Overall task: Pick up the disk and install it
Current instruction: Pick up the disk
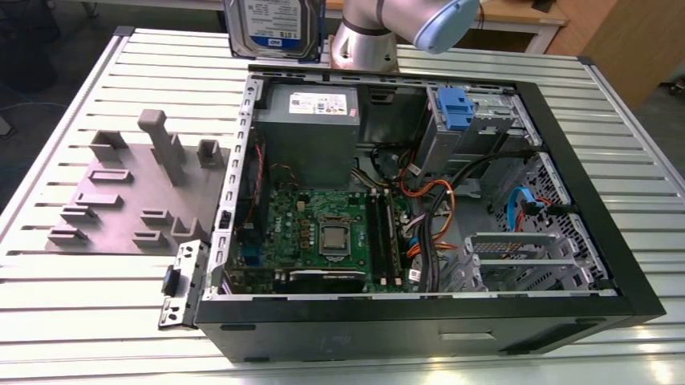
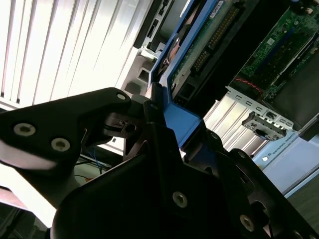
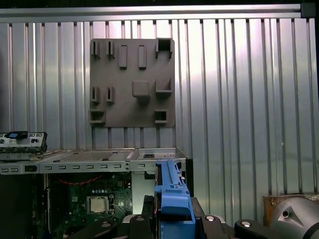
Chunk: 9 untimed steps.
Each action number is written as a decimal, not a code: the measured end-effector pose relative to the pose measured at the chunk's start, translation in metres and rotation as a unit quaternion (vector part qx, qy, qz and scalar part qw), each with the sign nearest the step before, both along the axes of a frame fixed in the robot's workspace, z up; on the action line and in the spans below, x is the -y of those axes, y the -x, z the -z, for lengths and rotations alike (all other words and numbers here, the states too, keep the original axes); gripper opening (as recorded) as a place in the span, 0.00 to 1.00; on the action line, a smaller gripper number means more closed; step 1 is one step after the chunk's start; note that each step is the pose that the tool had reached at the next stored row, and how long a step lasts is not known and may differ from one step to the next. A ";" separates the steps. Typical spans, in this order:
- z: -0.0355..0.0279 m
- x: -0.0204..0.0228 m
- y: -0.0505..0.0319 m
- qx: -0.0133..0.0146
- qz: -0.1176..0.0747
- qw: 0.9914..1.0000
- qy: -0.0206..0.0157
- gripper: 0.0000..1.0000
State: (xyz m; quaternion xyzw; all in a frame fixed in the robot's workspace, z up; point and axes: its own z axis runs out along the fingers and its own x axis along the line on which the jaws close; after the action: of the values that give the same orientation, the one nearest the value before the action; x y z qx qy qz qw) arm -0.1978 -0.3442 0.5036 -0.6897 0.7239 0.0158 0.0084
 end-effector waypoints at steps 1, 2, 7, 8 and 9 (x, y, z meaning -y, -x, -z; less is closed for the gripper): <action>0.0000 0.0000 -0.0011 0.000 0.000 1.000 0.000 0.37; 0.0000 0.0000 -0.0021 0.000 0.000 1.000 0.000 0.37; 0.0000 0.0013 -0.0045 0.000 0.000 1.000 0.000 0.37; -0.0001 0.0023 -0.0045 0.000 0.000 1.000 0.000 0.37; 0.0000 0.0035 -0.0045 0.000 0.000 1.000 0.000 0.37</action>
State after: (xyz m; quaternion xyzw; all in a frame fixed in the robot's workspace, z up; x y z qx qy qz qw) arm -0.1932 -0.3477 0.5037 -0.6897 0.7239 0.0158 0.0084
